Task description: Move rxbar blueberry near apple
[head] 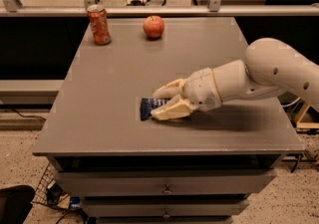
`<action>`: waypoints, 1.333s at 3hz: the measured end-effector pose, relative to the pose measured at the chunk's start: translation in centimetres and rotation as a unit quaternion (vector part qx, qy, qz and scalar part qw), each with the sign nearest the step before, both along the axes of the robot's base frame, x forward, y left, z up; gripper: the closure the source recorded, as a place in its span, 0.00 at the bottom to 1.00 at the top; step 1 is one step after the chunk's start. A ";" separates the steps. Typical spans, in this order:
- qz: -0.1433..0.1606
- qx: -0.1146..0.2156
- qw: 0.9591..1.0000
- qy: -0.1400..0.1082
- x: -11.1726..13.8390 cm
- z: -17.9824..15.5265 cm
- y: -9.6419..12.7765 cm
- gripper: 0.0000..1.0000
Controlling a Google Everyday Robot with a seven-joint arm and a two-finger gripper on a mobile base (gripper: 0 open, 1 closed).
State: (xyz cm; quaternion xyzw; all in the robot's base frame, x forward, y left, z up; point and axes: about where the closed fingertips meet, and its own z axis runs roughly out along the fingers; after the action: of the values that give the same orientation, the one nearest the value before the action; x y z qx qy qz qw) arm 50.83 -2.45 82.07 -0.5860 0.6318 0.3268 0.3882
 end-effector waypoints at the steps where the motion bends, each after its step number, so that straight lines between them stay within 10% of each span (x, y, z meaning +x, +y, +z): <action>1: 0.001 0.000 1.000 0.000 0.0 0.0 0.1 1.00; 4: -0.023 -0.041 0.999 -0.009 0.0 3.8 -2.3 1.00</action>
Offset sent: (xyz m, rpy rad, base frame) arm 0.1238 -0.1046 0.1822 -0.2984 0.0172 -0.2305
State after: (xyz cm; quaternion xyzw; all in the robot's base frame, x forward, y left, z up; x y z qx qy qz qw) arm 50.79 -4.75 85.85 -0.5901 0.6541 0.2861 0.3768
